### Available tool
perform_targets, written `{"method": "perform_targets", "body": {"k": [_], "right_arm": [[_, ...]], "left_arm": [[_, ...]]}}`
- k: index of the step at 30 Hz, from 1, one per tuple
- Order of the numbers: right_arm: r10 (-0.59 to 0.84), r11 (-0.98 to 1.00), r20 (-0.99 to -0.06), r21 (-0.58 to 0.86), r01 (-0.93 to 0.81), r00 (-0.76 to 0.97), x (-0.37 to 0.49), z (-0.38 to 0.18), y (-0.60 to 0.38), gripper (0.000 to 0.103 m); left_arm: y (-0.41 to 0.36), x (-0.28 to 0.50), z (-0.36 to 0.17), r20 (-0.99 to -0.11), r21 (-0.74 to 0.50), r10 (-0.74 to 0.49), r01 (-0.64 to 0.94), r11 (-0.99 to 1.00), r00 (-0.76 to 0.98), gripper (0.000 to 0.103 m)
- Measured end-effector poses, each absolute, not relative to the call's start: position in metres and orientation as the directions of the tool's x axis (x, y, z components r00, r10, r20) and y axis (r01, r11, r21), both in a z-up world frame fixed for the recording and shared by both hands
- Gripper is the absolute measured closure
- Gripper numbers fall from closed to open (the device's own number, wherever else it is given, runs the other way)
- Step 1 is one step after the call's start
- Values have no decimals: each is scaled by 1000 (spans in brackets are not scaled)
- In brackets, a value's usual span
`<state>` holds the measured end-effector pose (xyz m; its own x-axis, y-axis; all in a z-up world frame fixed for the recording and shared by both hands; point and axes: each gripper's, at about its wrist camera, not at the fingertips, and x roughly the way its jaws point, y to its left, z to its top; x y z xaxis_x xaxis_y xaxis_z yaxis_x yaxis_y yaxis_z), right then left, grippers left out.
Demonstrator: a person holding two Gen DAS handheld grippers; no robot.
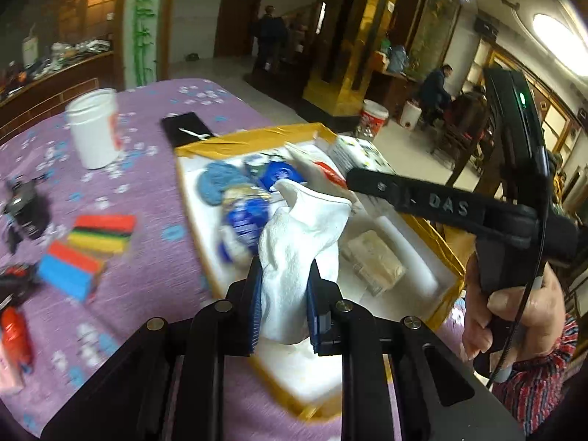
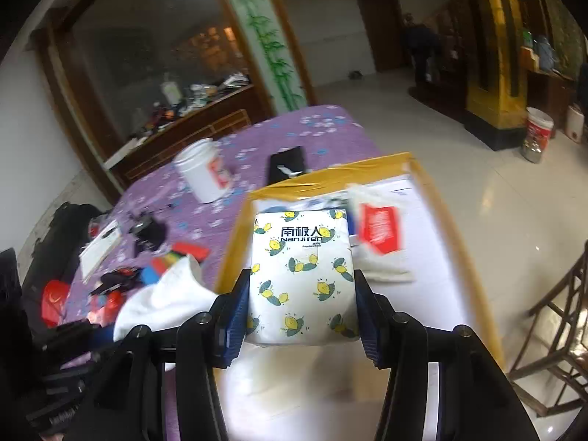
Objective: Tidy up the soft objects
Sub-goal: 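Carry the sock and Nanjiren pack into the white box and release both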
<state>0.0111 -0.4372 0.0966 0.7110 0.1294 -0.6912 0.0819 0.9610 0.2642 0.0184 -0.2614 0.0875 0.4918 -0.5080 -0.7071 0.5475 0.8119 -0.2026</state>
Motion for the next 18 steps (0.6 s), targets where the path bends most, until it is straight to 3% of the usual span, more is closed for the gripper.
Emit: {"method": "perform_targets", "body": {"k": [12,15,18], "right_arm": [[107,955,-766,257,149,633,49,66,-472,50],[119,950,-771,272,155,625,49,60,-473,48],[121,946,-770,281,163,627,46,61,-476,47]], "left_arm": [[-300,32,56,-752,-169,-459,534,828,473,85],[-297,33,56,-749,-189,-470,528,828,467,76],[-292,32,60,-737,-211,-486,523,826,470,58]]}}
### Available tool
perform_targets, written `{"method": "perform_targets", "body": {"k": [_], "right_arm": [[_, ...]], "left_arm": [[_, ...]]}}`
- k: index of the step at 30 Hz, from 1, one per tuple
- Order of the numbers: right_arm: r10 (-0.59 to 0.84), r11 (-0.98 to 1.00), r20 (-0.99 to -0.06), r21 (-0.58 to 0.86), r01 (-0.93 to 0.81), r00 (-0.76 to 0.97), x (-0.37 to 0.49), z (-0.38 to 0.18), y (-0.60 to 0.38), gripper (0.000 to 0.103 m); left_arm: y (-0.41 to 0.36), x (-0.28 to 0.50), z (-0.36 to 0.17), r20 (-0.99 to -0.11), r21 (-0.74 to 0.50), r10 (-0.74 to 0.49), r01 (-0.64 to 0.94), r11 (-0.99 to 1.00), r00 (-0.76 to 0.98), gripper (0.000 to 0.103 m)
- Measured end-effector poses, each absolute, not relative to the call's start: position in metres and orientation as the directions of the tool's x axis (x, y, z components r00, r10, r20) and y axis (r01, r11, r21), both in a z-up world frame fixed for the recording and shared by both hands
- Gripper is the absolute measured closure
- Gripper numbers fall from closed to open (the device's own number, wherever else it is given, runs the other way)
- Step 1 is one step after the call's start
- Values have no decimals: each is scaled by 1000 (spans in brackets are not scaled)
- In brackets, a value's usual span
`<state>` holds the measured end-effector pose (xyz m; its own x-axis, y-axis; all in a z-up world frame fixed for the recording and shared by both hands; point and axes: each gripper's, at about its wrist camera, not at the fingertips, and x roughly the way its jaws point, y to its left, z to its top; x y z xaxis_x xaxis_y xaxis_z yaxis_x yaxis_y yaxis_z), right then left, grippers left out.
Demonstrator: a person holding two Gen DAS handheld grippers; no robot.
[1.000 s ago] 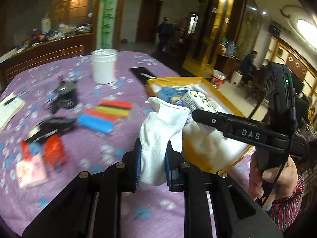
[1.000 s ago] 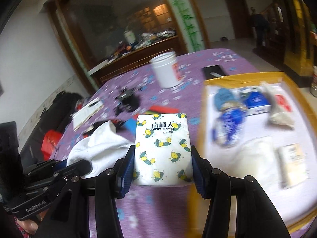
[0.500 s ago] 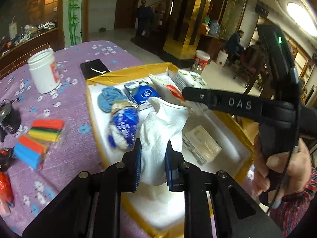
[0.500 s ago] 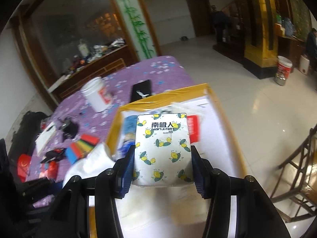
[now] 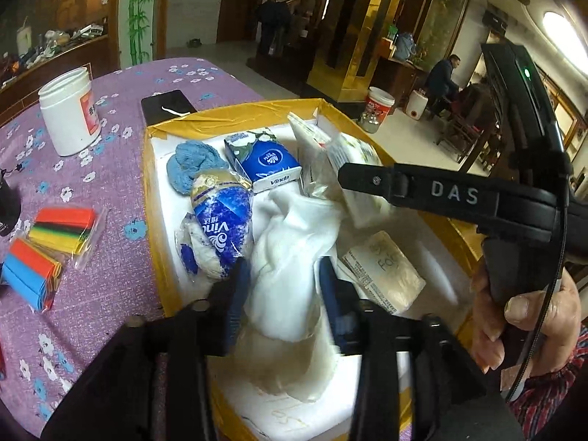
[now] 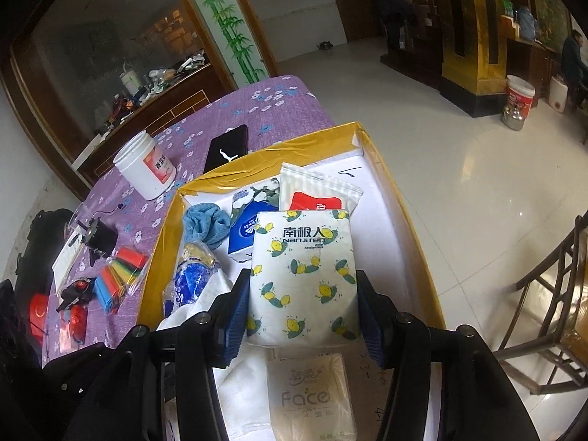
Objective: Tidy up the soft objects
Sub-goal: 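Carry the sock and Nanjiren pack into the white box and release both, then move both grippers back to the pile toward the pink tissue pack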
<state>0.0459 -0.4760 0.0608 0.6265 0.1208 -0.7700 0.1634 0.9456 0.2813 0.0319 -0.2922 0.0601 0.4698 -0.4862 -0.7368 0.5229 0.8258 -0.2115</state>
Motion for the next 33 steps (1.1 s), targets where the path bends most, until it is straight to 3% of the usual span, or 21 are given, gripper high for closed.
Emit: {"method": "perform_targets", "body": {"k": [16,28,33], "right_arm": [[196,934,-649,352,62,735,-4,102,-431,31],[263,956,-674,281,-89,691,-15,102,-318,30],[330,941,-688,289,-173,647,-11,94,-274,30]], "left_arm": [[-234,2,82,-689,-210,-503,520,828,522,56],[-121,-32,77,-655,-193,-433,418,888,619,56],[-53,-45,73,-639,-162,-342,313,936,689,42]]}}
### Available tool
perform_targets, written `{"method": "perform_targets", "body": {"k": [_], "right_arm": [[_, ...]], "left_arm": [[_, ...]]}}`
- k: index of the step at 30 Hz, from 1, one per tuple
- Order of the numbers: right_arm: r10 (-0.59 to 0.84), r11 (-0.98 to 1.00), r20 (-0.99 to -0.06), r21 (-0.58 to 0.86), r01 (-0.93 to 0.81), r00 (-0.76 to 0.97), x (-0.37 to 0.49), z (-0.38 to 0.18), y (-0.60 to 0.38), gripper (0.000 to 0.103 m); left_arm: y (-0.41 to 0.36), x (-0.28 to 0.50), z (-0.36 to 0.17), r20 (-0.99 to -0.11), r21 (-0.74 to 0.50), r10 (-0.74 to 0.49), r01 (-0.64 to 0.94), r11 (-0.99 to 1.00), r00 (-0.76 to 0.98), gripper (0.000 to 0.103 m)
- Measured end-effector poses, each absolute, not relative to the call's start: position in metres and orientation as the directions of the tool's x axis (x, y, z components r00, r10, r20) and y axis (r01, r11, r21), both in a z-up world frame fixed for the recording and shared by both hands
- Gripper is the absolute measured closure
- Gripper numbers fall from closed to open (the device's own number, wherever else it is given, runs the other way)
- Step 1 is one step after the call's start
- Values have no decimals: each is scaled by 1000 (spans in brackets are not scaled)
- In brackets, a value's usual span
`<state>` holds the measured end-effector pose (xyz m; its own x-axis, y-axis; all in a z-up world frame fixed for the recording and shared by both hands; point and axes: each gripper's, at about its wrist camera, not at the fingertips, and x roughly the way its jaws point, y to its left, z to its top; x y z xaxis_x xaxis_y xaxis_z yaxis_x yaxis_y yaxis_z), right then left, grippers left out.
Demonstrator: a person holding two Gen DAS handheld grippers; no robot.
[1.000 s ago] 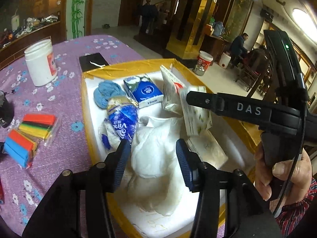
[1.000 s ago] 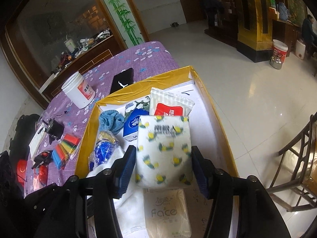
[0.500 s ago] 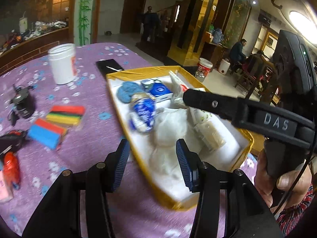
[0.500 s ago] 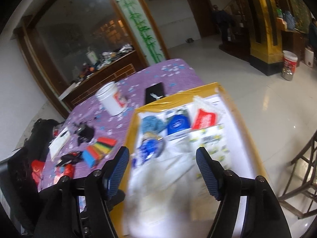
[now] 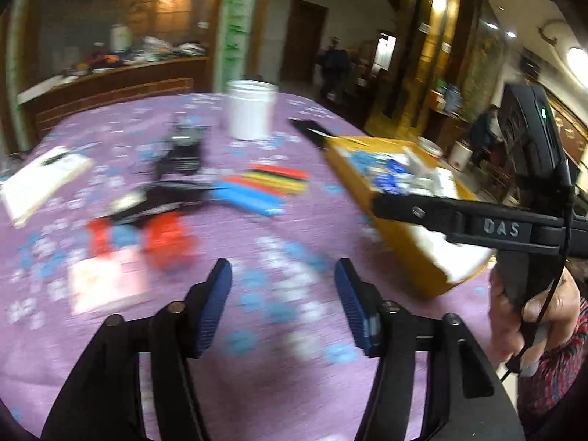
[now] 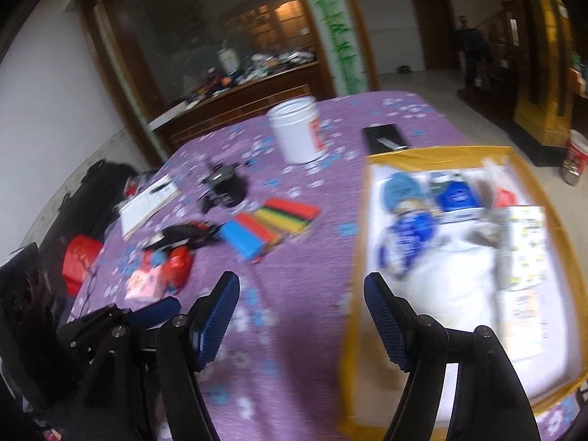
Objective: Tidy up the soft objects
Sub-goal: 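Move both grippers back to the pile toward the pink tissue pack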
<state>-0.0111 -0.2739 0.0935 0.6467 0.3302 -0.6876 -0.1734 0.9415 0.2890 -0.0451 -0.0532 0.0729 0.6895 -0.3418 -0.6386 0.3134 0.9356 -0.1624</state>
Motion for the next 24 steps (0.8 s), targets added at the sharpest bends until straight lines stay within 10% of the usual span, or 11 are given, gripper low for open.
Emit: {"method": "perform_targets", "body": {"k": [7,24], "right_arm": [[400,915,-728,284,-287,557,-2,68,-217,30],[527,848,-714,406,-340,462,14,16,-200,30]], "left_arm": [[55,-34,63,-658,-196,-202,94,976,725,33],[88,42,15,-747,-383,-370,98,918,553,33]]}}
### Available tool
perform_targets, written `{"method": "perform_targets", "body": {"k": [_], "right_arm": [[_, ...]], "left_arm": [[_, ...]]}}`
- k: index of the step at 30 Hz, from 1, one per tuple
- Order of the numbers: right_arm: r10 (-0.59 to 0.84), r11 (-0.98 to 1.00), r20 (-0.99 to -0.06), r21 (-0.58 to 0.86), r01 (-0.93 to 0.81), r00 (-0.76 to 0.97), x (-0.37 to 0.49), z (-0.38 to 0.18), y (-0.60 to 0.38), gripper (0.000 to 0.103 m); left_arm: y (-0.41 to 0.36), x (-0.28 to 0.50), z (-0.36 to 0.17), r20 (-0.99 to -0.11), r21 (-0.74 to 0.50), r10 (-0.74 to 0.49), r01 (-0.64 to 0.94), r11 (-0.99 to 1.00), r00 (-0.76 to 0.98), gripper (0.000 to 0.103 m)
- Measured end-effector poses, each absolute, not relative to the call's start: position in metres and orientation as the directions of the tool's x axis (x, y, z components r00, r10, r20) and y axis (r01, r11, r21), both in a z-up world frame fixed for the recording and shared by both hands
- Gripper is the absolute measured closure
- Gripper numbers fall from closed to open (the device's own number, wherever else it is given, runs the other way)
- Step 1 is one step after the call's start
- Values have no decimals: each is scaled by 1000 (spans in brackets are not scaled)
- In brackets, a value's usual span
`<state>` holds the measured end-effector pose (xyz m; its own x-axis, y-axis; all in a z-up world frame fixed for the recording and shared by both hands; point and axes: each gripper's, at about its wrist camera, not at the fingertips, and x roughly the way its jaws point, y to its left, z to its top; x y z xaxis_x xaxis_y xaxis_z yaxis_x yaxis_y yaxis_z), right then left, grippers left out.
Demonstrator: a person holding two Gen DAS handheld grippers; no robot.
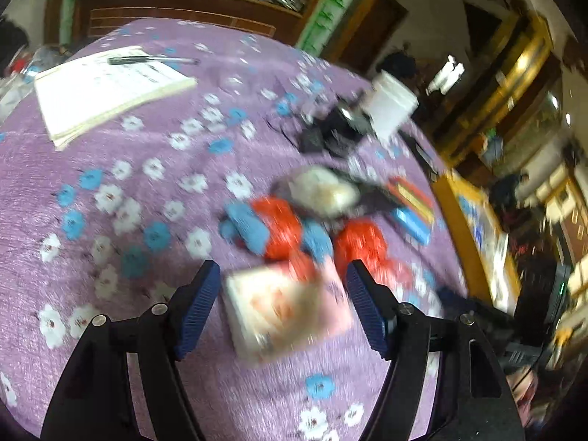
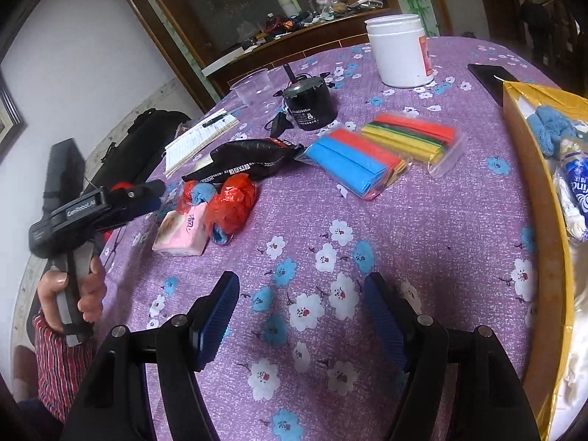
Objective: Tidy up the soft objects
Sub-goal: 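Move both grippers back to the pile toward the pink tissue pack, then grasp the pink tissue pack with the left gripper while the right grasps the red plastic bag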
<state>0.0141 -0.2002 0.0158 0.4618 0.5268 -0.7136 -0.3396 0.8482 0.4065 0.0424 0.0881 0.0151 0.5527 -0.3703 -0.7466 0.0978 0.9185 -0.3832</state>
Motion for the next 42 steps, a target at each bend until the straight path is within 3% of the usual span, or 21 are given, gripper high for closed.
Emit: {"method": "perform_targets", "body": {"k": [8,18,20,23,29,38,40,42], "right_arm": [[557,831,-697,457,-318,452,19,12,-207,30],[560,828,-687,463,-315,463,18,13,-209,30],[561,828,-688,462,-318,460,19,13,-208,30],[562,827,-686,462,-321,461,18,14,-208,30],[512,856,-714,381,-350,477,13,24,-193,30],[443,876,-762,255,-410,472,44,49,-119,31],[421,881,-777,227,-416,467,54,42,-103,34],[419,876,-788,222,-428,450,63,33,-88,45]], "left_arm": [[24,-24,22,-780,-210,-366,339,917,508,33],[-10,-7,10,-807,-15,-153,238,971,571,31],[-5,-6,8,-796,-46,-161,208,977,583,48],[10,-10,11,-768,-117,-206,184,976,607,51],[47,-25,24,-654,-270,-280,128,954,703,52],[73,-27,28,-587,-369,-276,51,928,761,52],[74,-27,28,-586,-371,-270,43,928,764,52],[73,-26,27,-588,-371,-271,44,928,762,52]]}}
